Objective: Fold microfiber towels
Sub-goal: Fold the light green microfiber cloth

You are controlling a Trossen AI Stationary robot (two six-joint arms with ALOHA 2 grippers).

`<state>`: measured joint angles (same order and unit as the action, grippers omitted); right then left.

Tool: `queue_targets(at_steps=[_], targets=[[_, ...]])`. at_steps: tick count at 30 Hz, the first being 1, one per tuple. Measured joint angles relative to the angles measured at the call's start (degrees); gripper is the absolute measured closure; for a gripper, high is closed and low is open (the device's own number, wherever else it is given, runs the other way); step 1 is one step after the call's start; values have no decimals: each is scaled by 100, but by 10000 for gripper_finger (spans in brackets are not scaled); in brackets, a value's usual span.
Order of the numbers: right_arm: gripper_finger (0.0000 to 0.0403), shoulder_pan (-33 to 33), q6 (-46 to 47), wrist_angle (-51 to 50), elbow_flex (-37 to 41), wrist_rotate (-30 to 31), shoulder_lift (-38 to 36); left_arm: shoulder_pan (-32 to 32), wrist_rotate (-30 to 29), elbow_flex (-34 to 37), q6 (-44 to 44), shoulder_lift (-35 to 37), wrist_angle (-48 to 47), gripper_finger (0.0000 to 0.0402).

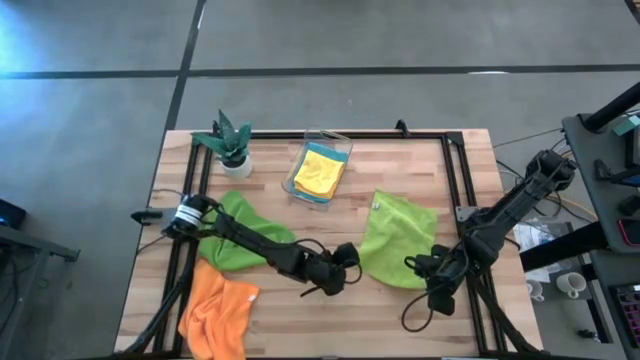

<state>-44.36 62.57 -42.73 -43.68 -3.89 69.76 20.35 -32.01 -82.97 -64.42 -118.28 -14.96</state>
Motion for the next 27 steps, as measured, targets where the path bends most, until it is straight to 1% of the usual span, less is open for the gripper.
queue_targets(at_steps=[7, 9, 11, 16, 18, 21, 25, 27], targets=[[394, 0, -76, -10, 0, 188, 0, 51, 24, 8, 103, -9, 131, 227], [394, 0, -74, -11, 0, 226, 0, 35, -42, 7, 95, -157, 310, 227], [394, 0, -70, -12, 0, 245, 0, 22, -236, 10, -9, -357, 459, 227], [394, 0, -63, 15, -2, 247, -4, 32, -928, -110, -773, -858, 776, 227], [394, 0, -63, 2, -2, 248, -2, 38, -1031, -116, -767, -916, 787, 227], [394, 0, -103, -21, -2, 250, -2, 48, -1052, -97, -619, -899, 881, 227], [394, 0, -150, -32, -2, 258, -2, 138, -888, -74, -476, -859, 1485, 227], [394, 0, -151, -29, -2, 267, -2, 209, -598, -70, -488, -859, 1712, 227]])
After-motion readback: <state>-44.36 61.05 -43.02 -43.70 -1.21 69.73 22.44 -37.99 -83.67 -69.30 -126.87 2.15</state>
